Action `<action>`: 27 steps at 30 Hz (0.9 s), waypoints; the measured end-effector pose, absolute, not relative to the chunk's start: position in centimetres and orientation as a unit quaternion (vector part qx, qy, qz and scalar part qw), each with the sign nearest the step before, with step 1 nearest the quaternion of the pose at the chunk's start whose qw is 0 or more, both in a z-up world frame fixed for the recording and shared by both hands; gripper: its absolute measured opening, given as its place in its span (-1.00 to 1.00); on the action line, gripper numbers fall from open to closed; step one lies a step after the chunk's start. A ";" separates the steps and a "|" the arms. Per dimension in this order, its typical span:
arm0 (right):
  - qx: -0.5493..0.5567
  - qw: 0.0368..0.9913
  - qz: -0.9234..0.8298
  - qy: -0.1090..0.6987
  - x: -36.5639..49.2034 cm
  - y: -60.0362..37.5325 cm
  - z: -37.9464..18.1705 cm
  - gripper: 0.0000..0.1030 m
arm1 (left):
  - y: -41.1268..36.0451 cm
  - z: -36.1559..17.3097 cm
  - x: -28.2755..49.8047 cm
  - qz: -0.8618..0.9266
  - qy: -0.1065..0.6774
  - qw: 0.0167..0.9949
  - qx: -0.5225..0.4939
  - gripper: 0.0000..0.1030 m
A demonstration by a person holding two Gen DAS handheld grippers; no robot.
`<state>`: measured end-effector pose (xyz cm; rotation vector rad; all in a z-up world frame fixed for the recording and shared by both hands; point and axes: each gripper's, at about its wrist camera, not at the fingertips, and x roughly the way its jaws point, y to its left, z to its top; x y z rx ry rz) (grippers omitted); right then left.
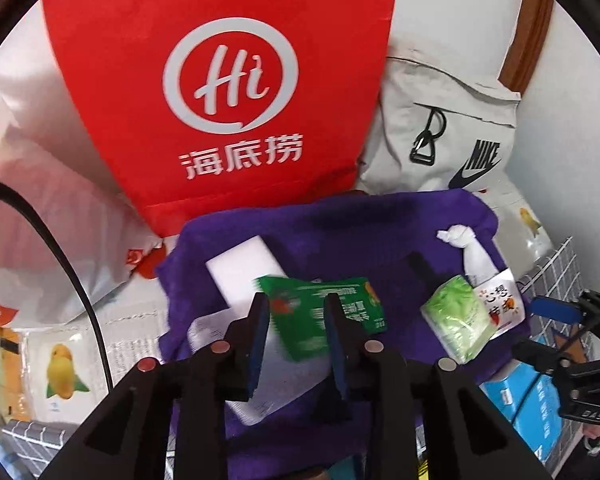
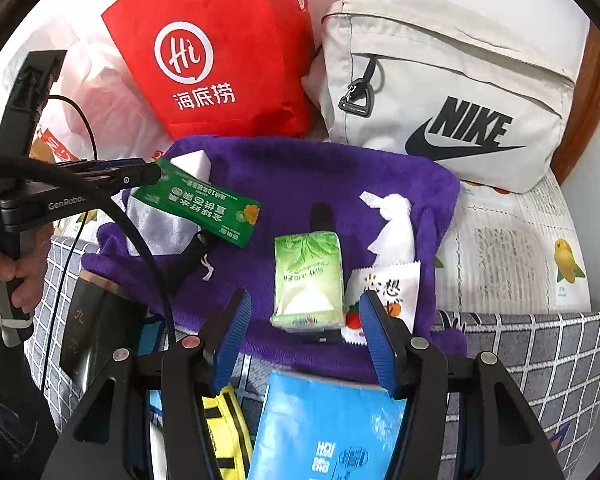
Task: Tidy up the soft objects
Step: 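Lower the tissue packet onto the towel with the right tool while the left tool places the green packet, then grasp the yellow adidas pouch with the right tool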
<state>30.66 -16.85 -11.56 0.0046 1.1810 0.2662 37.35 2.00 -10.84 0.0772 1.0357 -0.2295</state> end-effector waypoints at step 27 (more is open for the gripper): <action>-0.102 0.796 0.210 0.559 16.5 -8.8 -11.8 0.09 | 5.6 -8.7 19.7 -0.103 0.461 0.881 -0.001 0.08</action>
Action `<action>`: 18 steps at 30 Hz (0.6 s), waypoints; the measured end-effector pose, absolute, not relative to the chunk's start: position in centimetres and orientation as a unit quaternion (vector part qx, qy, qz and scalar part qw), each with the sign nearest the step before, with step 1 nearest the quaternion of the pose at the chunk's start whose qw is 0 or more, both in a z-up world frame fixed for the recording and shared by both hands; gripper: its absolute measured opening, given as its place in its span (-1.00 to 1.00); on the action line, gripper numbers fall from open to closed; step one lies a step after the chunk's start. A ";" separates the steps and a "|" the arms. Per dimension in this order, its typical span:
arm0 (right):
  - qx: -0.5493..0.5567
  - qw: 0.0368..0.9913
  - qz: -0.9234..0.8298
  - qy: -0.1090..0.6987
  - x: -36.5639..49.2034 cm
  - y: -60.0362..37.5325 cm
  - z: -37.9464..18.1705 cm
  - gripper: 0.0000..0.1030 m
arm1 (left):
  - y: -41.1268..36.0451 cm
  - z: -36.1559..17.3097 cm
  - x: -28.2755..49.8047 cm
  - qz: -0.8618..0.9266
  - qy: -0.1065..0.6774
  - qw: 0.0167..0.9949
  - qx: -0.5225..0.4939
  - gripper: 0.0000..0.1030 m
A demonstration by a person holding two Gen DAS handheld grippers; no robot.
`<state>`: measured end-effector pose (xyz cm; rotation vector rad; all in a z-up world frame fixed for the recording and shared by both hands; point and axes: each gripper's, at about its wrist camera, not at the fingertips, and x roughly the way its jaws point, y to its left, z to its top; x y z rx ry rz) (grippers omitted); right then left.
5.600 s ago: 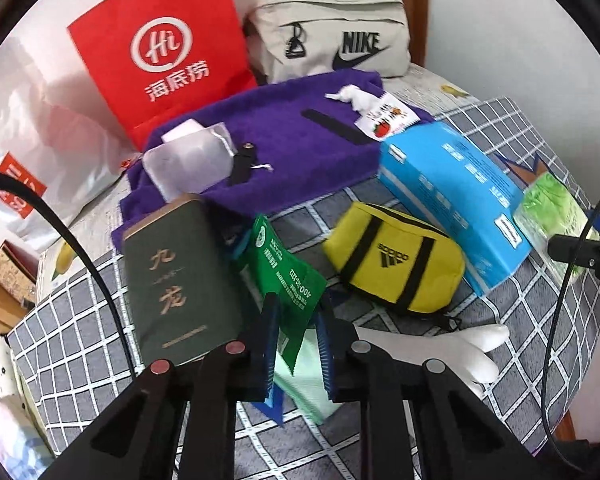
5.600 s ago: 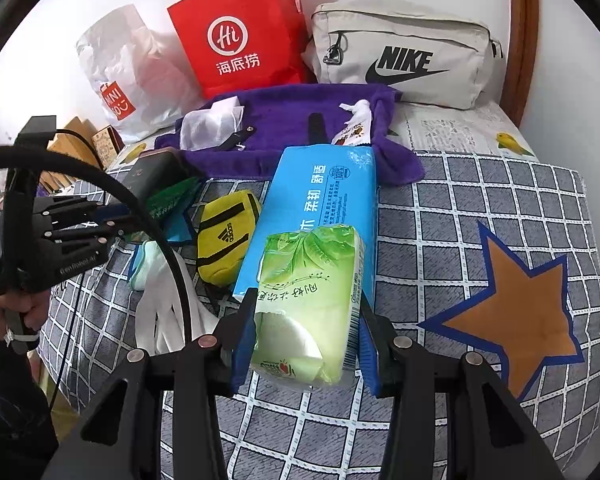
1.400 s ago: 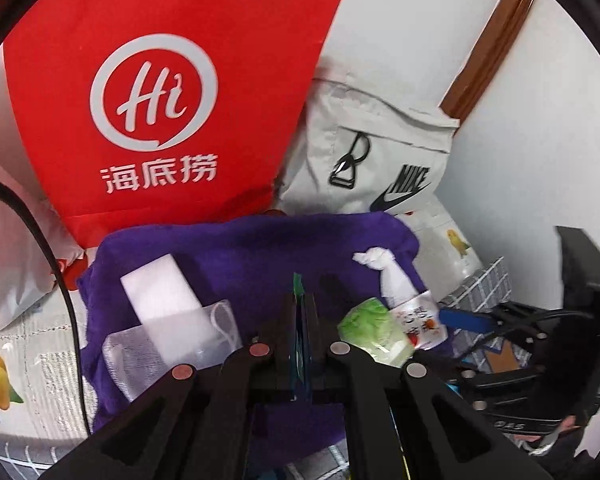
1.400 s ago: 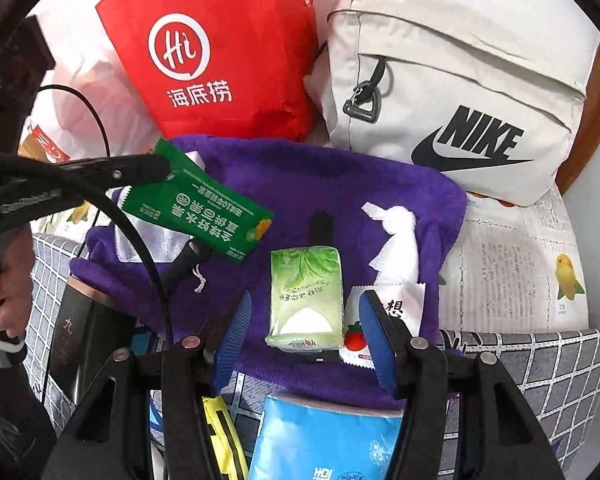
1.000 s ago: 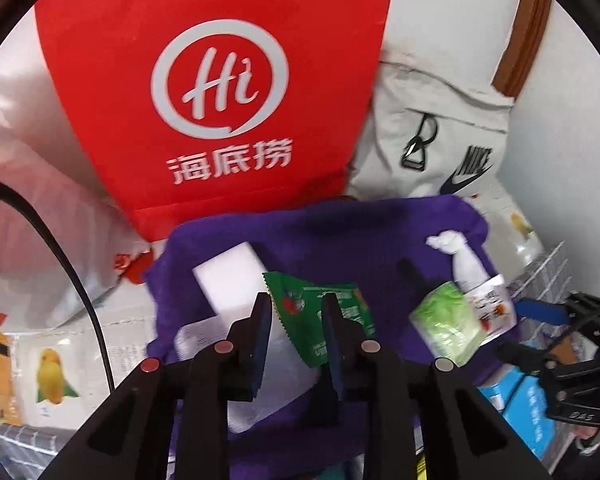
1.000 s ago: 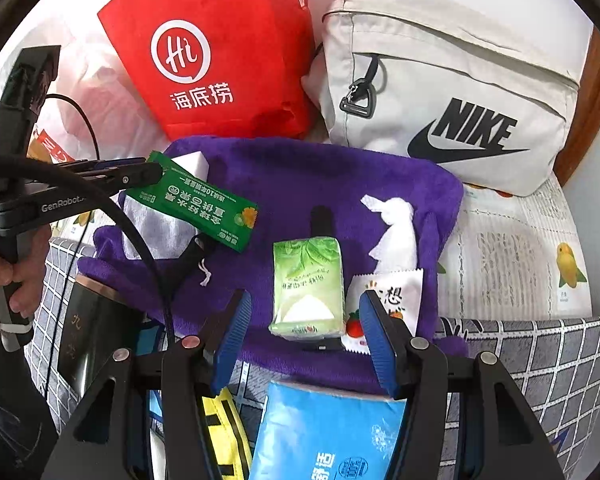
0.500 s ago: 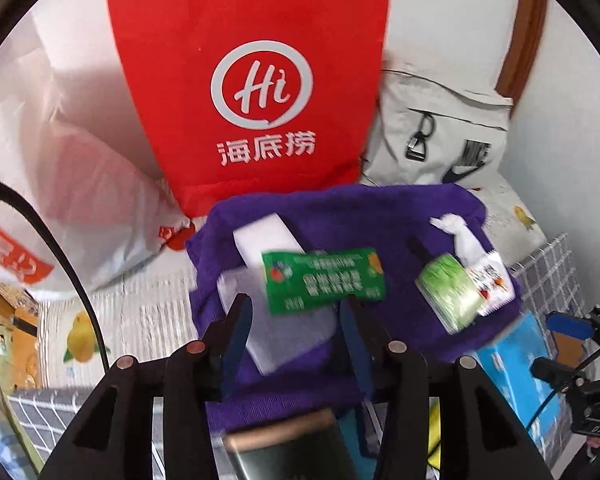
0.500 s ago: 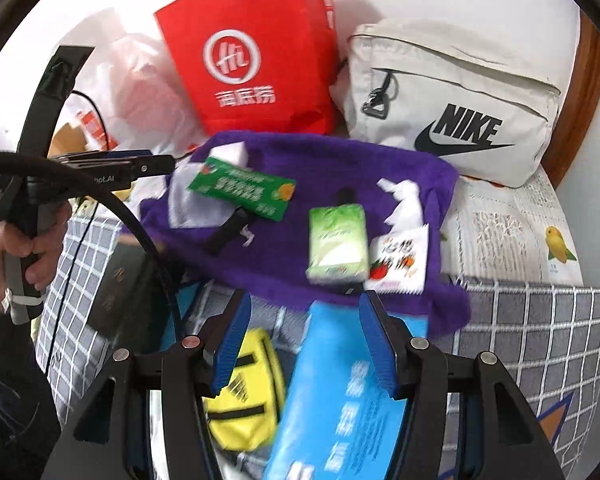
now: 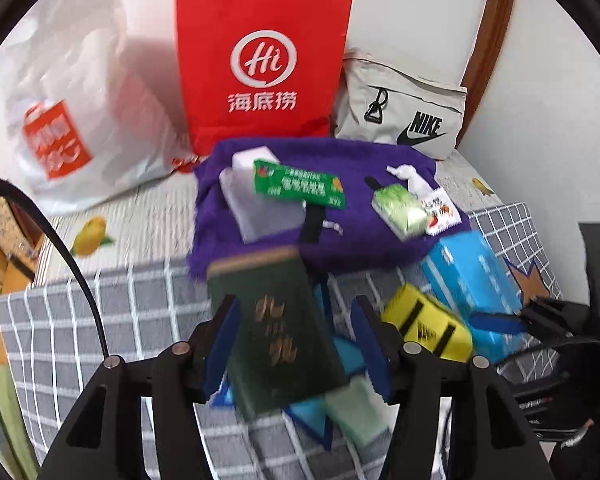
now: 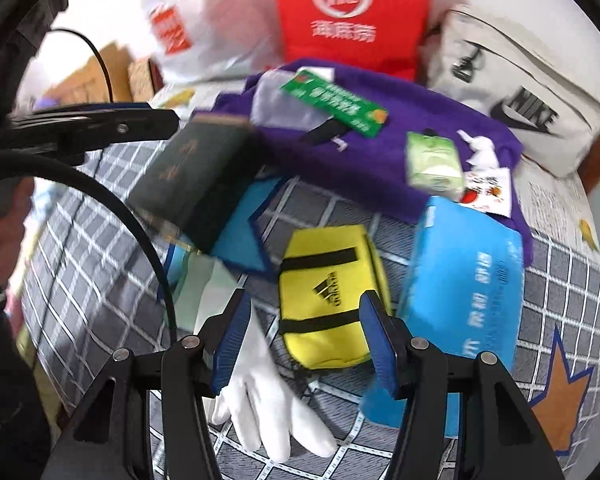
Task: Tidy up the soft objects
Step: 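Grasp the yellow adidas pouch with the right tool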
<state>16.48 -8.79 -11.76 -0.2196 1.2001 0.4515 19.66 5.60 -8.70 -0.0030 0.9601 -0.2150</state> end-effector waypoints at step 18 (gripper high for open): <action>-0.338 0.724 0.201 0.567 16.5 -4.3 -17.7 -0.10 | 10.3 -10.4 12.4 -0.075 0.454 0.887 -0.043 0.08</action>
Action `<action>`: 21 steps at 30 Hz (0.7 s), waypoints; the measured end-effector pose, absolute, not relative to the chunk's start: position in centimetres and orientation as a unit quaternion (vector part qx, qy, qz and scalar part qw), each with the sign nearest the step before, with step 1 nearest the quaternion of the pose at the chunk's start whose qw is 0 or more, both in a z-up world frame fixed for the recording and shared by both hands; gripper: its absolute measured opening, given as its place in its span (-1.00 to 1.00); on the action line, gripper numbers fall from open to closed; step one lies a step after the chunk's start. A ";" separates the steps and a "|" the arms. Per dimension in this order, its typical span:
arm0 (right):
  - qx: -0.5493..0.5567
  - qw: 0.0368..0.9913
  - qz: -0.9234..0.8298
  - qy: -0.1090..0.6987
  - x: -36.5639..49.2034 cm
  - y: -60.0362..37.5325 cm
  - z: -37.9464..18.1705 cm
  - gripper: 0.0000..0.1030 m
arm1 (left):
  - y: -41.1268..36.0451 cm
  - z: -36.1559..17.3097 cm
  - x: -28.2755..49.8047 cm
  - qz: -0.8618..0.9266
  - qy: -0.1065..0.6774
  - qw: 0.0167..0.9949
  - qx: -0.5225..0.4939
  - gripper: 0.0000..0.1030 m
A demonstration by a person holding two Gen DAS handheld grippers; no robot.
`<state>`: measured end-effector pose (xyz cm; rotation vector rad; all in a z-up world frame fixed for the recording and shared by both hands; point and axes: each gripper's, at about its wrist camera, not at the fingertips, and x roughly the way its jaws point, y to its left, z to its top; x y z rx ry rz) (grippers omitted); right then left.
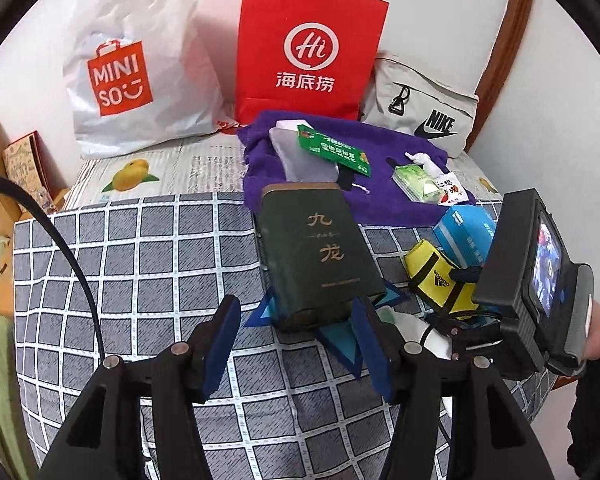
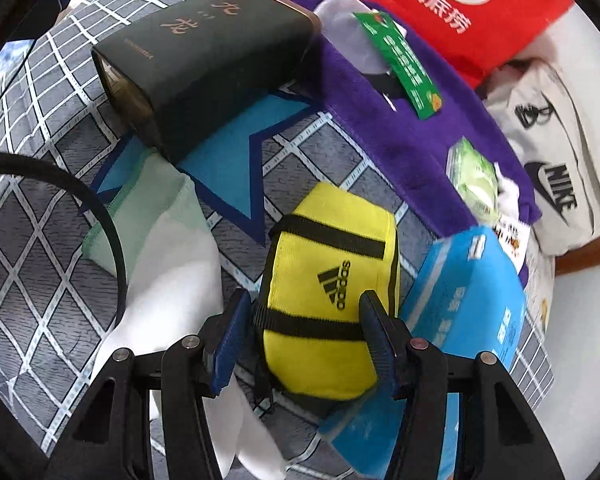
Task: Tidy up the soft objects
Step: 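Grasp the yellow adidas pouch with the right tool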
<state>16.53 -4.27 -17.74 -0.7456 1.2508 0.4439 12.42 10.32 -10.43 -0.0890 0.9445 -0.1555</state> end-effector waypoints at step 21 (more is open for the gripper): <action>-0.147 0.760 0.234 0.589 16.9 -6.2 -13.9 -0.79 | 12.0 -12.3 11.4 -0.076 0.467 0.878 -0.071 0.11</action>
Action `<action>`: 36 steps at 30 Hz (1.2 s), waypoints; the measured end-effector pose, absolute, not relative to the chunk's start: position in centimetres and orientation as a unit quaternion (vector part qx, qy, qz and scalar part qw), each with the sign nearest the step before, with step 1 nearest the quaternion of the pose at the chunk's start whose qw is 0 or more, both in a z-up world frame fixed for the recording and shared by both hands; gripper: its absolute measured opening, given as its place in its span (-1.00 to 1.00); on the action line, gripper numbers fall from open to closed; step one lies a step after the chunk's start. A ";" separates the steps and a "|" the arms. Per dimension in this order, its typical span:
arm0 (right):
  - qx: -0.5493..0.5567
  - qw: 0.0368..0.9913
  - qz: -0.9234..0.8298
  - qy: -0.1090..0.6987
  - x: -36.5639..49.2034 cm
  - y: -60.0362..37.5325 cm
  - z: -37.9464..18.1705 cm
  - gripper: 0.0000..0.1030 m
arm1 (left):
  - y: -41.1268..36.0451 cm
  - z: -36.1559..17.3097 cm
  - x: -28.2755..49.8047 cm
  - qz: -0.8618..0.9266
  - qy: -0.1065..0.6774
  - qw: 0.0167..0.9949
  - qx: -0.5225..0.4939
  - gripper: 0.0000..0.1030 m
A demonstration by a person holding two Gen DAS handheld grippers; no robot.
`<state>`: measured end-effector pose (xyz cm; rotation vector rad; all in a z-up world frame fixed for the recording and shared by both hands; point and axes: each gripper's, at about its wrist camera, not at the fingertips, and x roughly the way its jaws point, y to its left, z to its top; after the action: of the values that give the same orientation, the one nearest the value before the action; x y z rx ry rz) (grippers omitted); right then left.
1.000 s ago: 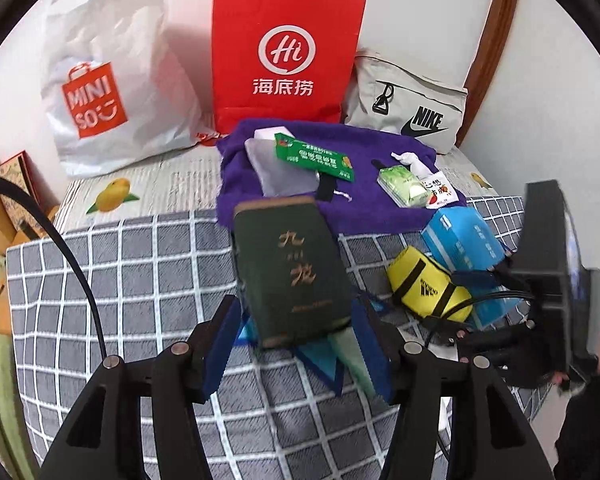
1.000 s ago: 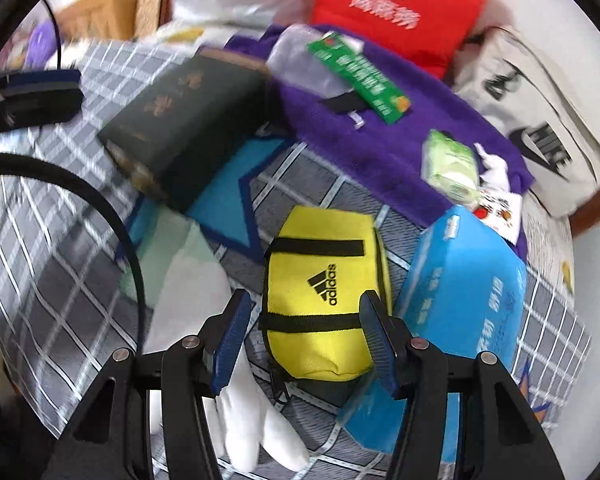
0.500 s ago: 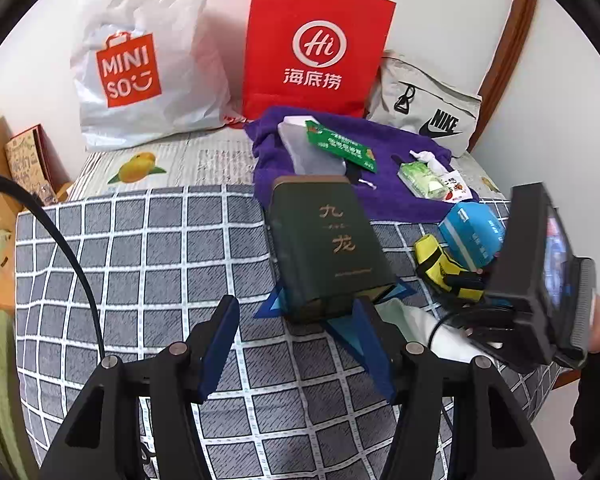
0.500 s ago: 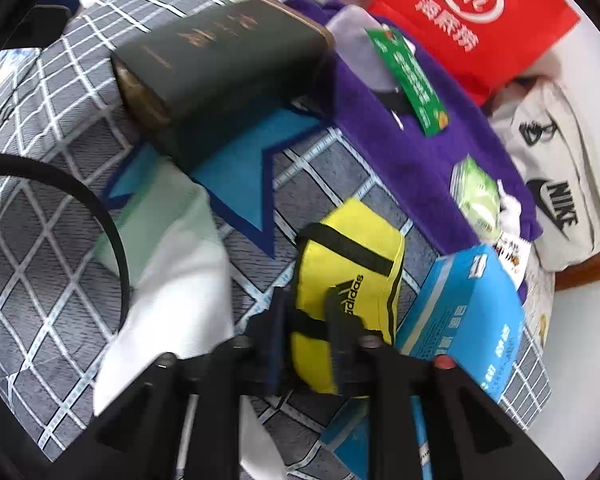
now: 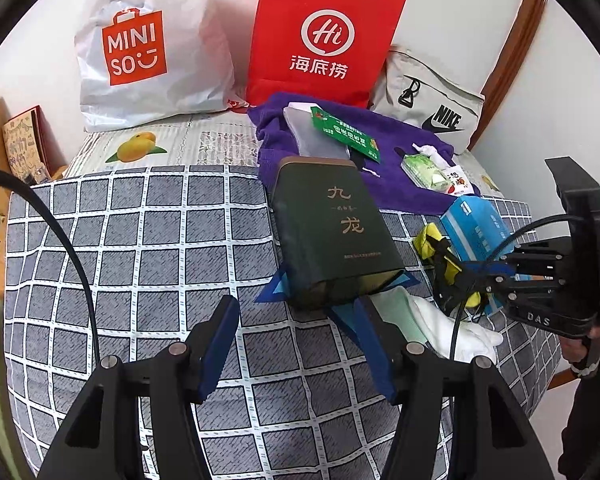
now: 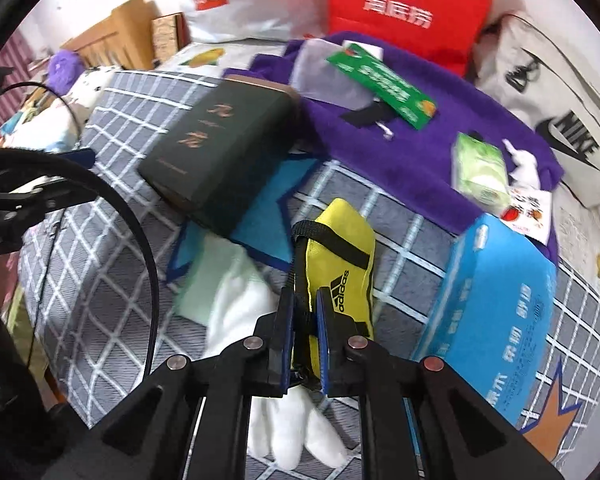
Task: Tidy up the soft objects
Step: 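Grasp the yellow adidas pouch with the right tool, then grasp the white glove and mint-green cloth with the left tool while the right tool holds the pouch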
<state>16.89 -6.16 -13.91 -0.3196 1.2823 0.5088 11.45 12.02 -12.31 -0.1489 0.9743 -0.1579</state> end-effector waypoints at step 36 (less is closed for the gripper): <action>-0.148 0.788 0.202 0.562 16.9 -8.0 -13.2 -0.78 | 9.3 -12.3 10.7 -0.100 0.450 0.885 -0.064 0.12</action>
<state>16.95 -8.02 -13.23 -0.3180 1.2111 0.4355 10.67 9.34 -12.29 -0.1327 0.9370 -0.2085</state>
